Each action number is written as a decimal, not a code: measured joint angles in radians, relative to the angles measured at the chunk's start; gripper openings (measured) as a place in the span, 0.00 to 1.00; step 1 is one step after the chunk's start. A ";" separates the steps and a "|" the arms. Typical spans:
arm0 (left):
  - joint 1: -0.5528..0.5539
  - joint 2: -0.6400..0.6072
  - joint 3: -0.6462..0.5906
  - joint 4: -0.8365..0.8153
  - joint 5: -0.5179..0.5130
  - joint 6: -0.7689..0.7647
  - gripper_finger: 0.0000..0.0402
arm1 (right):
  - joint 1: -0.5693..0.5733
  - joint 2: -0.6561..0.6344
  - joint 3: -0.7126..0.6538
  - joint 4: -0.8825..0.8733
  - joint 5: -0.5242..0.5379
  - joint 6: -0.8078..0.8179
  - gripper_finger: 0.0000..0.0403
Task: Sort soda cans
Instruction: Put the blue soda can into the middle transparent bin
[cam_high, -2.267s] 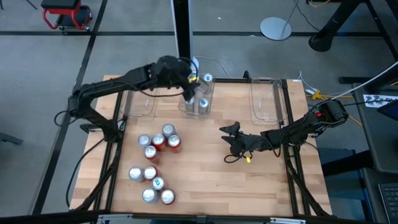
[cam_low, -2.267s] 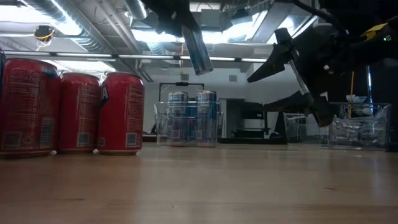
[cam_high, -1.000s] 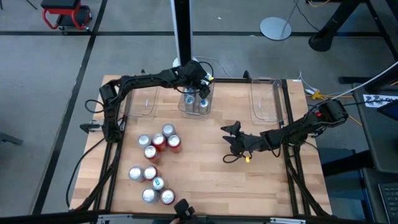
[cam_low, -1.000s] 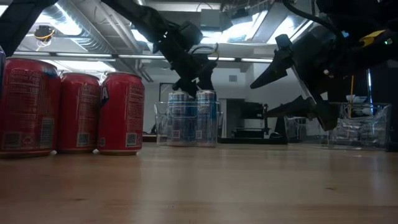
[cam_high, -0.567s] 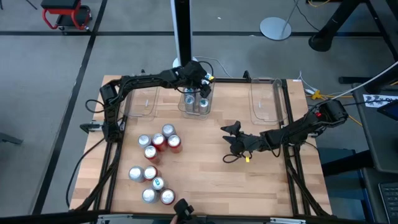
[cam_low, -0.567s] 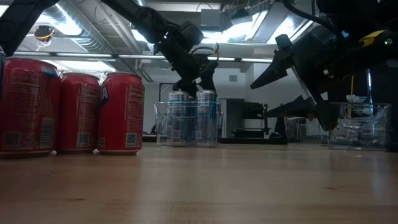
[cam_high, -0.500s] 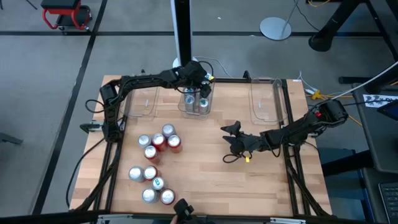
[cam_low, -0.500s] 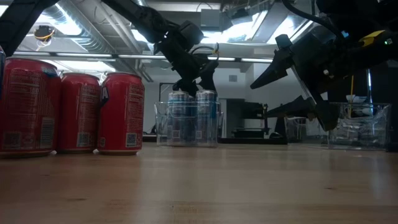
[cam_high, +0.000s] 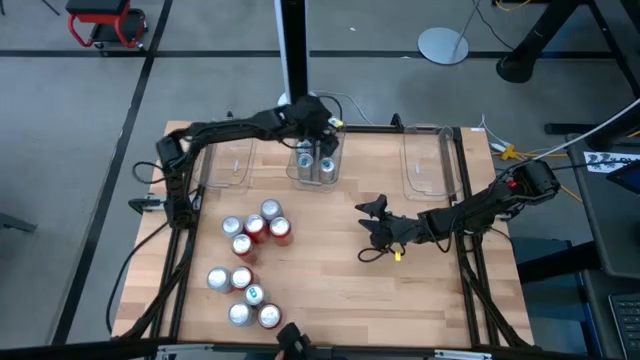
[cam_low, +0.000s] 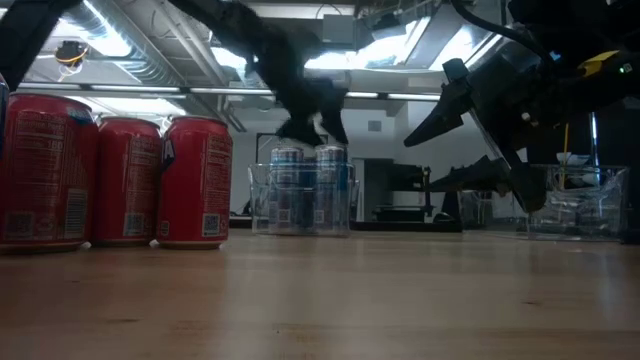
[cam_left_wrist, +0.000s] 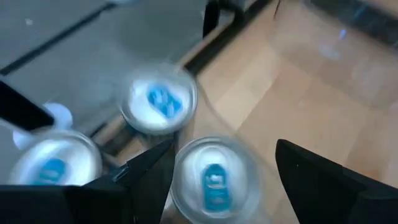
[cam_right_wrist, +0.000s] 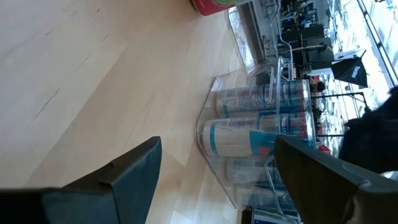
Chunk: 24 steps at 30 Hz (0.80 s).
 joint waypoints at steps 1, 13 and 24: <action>-0.006 -0.022 0.006 -0.009 0.000 0.005 0.66 | 0.000 0.000 0.000 -0.001 0.000 0.000 0.77; -0.227 -0.389 0.013 -0.397 -0.005 0.049 0.65 | 0.000 0.000 0.000 -0.016 0.000 0.000 0.77; -0.587 -0.576 0.011 -0.886 -0.017 -0.268 0.64 | 0.000 0.000 0.000 -0.005 0.010 -0.007 0.77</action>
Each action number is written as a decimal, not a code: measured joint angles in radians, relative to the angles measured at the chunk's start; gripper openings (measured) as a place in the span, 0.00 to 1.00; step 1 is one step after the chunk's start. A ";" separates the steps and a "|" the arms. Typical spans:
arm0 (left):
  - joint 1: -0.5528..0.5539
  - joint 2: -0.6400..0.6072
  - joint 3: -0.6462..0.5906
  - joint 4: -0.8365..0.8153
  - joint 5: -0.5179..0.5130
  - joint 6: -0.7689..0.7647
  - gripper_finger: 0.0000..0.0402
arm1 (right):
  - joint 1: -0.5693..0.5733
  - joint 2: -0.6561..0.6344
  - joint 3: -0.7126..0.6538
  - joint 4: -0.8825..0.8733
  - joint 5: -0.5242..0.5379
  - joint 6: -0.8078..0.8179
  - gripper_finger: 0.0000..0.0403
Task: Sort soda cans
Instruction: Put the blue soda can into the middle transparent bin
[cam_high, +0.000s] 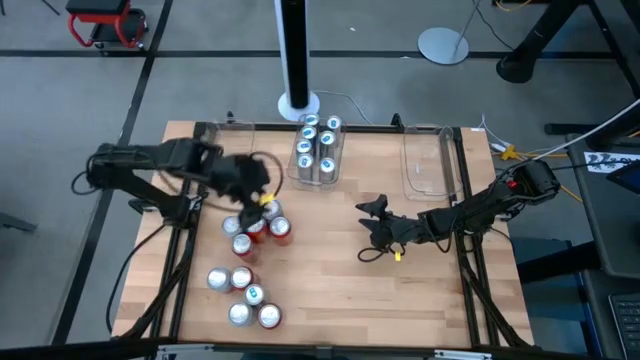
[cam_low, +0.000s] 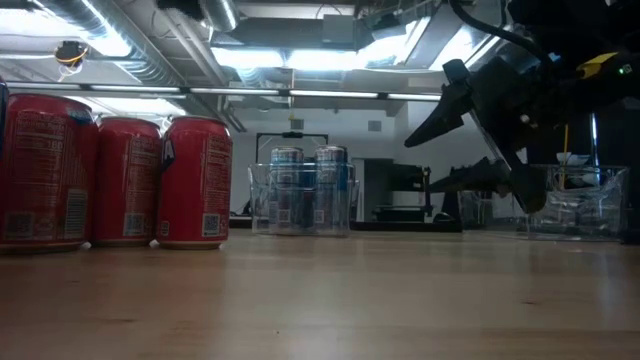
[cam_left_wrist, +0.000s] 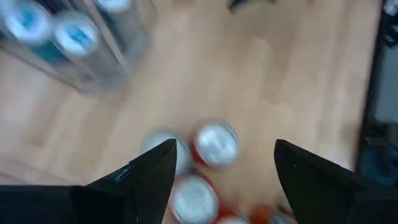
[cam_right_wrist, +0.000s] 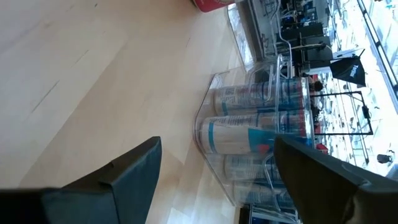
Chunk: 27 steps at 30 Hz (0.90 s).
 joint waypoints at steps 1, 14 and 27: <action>-0.036 -0.008 -0.001 -0.015 -0.001 -0.034 0.64 | 0.000 0.000 0.000 0.005 0.000 -0.001 0.77; -0.419 0.034 -0.032 -0.029 -0.003 -0.263 0.64 | 0.000 0.000 0.000 0.092 0.016 -0.032 0.77; -0.588 0.227 -0.032 -0.003 -0.014 -0.370 0.64 | 0.000 0.000 0.000 0.084 0.016 -0.030 0.77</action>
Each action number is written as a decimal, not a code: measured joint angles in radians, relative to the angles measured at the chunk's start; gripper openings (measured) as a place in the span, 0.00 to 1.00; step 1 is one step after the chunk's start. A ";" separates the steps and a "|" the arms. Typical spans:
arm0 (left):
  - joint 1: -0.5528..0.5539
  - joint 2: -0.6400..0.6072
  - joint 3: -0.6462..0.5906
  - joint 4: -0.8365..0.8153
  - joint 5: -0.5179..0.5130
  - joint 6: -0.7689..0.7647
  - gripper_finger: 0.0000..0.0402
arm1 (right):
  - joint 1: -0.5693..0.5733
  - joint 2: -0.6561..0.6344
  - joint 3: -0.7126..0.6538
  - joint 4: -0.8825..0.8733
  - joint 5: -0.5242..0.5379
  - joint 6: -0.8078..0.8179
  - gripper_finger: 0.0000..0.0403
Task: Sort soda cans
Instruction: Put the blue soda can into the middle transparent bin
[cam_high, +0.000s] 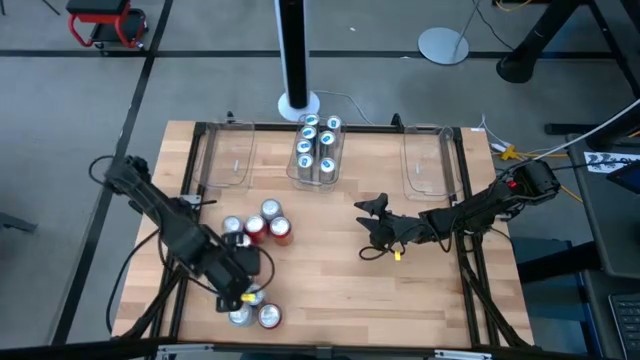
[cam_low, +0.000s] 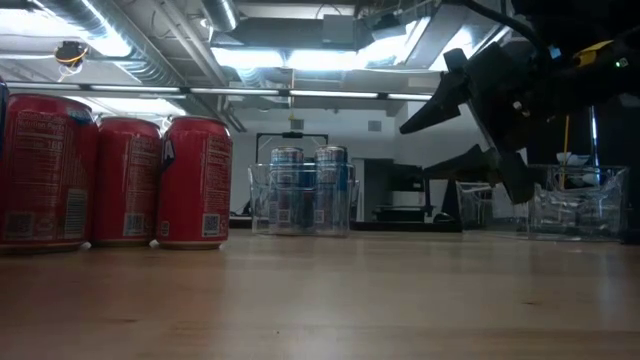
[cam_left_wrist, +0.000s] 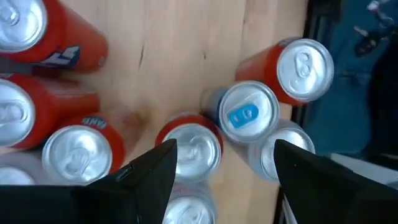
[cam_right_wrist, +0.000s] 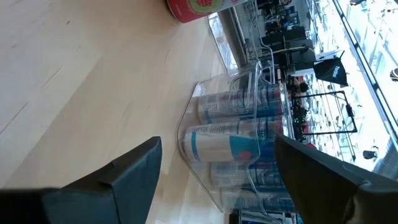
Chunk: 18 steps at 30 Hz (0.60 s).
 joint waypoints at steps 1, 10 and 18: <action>-0.001 0.017 0.000 0.012 -0.008 -0.003 0.64 | 0.000 0.000 0.000 0.000 0.000 0.000 0.77; 0.014 0.126 0.000 0.033 0.022 0.008 0.65 | 0.000 0.000 0.000 -0.003 0.000 -0.027 0.77; 0.030 0.129 0.000 0.033 0.045 0.026 0.77 | 0.000 0.000 0.000 -0.005 0.000 -0.045 0.77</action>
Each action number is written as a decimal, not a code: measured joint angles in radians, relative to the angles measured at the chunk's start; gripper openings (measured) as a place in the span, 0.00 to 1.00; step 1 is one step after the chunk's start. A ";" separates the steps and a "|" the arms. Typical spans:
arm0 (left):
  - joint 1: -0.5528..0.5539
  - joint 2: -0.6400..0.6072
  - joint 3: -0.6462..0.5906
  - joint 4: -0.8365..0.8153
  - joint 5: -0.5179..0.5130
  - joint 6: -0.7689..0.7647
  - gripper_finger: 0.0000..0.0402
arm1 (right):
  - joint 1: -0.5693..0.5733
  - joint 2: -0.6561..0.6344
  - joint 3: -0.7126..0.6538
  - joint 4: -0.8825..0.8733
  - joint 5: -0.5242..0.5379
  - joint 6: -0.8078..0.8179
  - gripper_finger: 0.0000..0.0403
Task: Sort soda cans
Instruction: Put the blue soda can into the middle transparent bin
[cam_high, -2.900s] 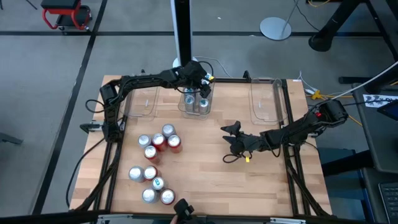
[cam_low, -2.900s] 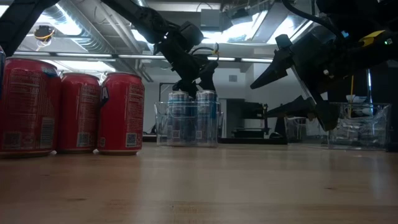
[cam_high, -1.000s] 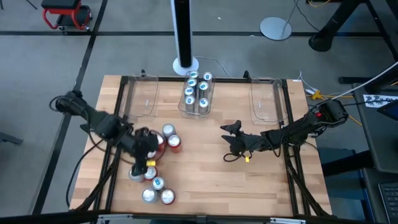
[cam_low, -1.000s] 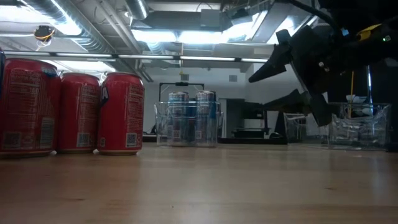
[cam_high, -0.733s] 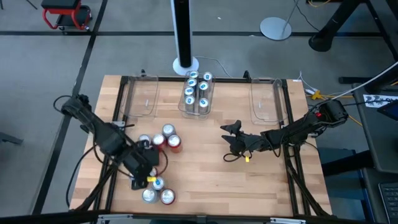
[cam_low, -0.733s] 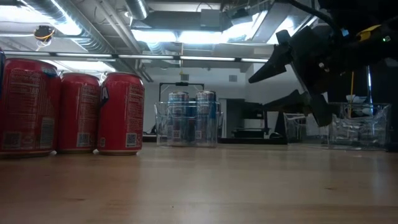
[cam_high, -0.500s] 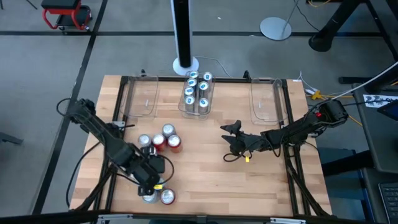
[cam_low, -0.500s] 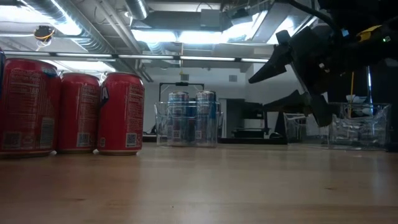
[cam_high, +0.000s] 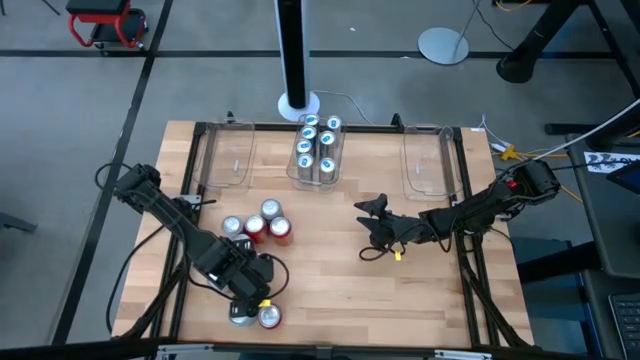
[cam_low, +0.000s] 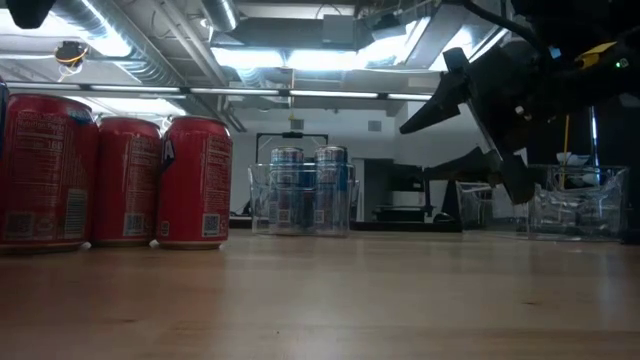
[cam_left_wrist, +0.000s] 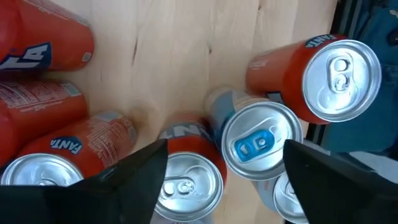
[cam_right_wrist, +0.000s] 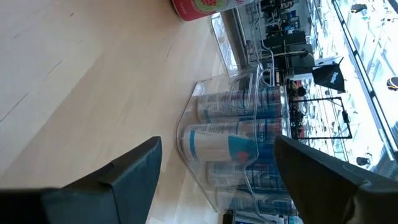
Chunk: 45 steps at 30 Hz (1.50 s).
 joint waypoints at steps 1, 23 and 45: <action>0.000 0.000 0.000 -0.001 0.000 0.000 0.80 | 0.000 0.000 0.000 0.000 0.000 0.000 0.77; -0.018 0.020 0.001 0.080 0.033 -0.121 0.98 | 0.000 0.000 0.000 -0.003 0.000 0.000 0.77; -0.042 0.101 0.001 0.071 0.009 -0.085 0.97 | 0.000 0.000 0.000 -0.014 0.000 0.006 0.77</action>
